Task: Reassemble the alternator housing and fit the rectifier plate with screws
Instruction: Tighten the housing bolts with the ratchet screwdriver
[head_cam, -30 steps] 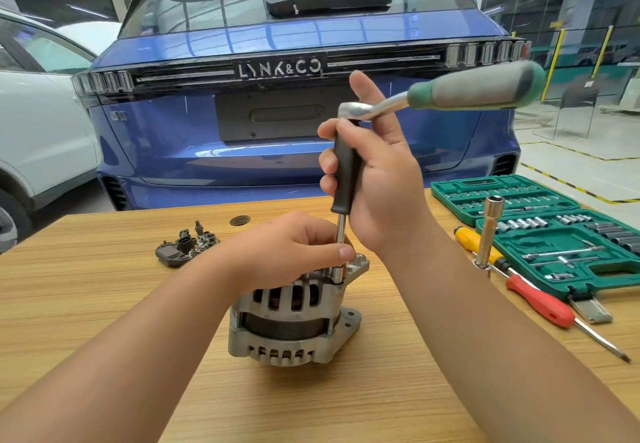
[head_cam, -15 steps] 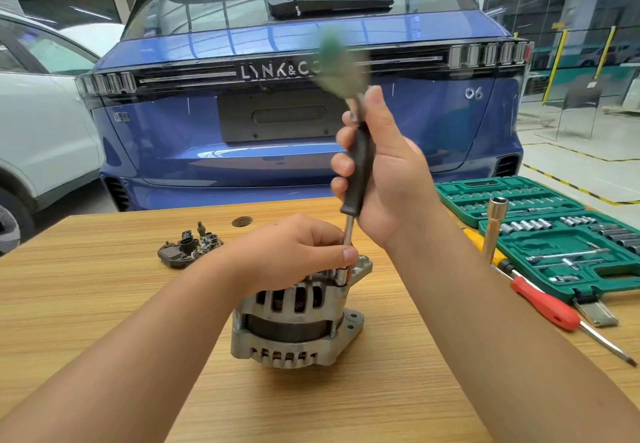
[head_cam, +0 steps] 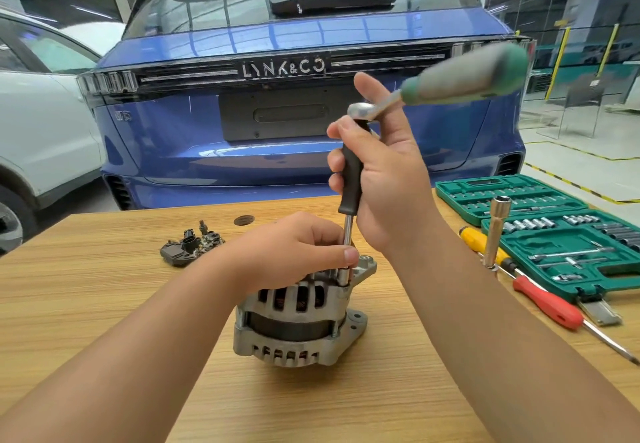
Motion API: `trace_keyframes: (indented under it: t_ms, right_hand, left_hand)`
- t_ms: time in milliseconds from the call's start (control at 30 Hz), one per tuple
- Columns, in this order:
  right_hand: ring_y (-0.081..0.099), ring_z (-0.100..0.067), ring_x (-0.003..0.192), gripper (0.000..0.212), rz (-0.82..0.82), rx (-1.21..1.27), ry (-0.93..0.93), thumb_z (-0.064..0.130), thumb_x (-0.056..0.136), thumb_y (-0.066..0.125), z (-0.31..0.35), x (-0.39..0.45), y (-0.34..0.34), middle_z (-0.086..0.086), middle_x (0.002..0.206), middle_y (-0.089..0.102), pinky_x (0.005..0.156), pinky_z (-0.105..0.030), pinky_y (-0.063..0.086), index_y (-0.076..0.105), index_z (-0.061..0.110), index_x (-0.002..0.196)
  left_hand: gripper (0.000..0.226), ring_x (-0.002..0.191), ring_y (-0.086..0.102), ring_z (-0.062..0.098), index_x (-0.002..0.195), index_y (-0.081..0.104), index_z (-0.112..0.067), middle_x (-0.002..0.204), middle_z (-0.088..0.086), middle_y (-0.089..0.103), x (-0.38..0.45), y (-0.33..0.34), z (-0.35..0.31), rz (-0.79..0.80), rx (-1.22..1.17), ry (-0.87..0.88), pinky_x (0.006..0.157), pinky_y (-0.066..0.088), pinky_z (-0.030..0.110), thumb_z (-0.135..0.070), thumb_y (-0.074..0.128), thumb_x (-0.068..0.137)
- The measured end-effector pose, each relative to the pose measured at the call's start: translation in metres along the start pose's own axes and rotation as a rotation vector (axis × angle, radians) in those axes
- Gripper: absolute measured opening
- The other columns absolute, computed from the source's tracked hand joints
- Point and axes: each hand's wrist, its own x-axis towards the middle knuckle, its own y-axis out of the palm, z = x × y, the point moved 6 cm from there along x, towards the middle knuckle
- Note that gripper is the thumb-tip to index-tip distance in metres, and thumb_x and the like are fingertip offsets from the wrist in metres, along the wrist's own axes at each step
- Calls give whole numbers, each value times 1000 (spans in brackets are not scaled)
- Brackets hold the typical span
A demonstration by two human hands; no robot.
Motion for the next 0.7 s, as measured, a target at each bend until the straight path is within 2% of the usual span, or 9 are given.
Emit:
trace_keyframes:
  t_ms: [100,200,267,367,433,500,600,700]
  right_hand:
    - [50,-15,63,39,72,137,51,15,101,41,-3,0,0,-2,86,63,53,-29,39,61,39,124]
    - [50,-20,66,41,146,285,130,31,101,31,-7,1,-1,-7,91,64,59,-32,35,57,33,133]
    - [50,-20,67,44,159,307,156,47,97,37,-9,2,-3,-6,93,65,59,-32,37,59,35,133]
    - [51,-17,66,57,144,294,175,61,76,58,-10,3,-2,-3,92,65,59,-30,39,63,37,127]
    - [51,-15,66,57,123,305,211,59,73,63,-13,4,-4,0,89,64,58,-29,39,62,33,124]
    - [50,-13,64,44,93,296,253,54,84,61,-14,5,-5,4,85,61,56,-27,39,58,27,118]
    - [45,-9,54,31,-89,160,279,49,93,63,-14,6,-15,7,72,54,48,-23,38,59,20,102]
    - [42,-6,46,23,-211,60,301,38,91,72,-10,7,-27,9,61,50,43,-22,38,62,18,95]
  left_hand:
    - [31,81,64,18,87,70,-29,86,0,68,0,0,1,-17,-1,0,80,55,46,-56,58,96]
    - [27,71,61,12,86,67,-33,83,-3,67,2,-1,2,-23,5,2,74,53,40,-56,57,96]
    - [26,66,58,8,86,66,-35,83,-2,66,3,0,2,-19,4,9,71,51,36,-56,57,96]
    - [26,67,59,10,85,66,-36,77,-5,65,4,0,4,-17,0,15,70,50,35,-57,57,96]
    - [25,64,56,3,83,66,-38,71,-11,62,4,0,5,-13,-11,19,69,48,33,-57,57,97]
    - [25,63,55,1,83,67,-38,71,-10,61,5,0,5,-11,-8,21,69,49,34,-57,57,97]
    - [25,65,54,5,85,69,-41,71,-8,61,6,1,3,8,8,34,69,50,40,-58,55,97]
    - [22,65,52,0,84,70,-50,73,-10,62,6,2,1,21,5,42,67,45,31,-57,55,98]
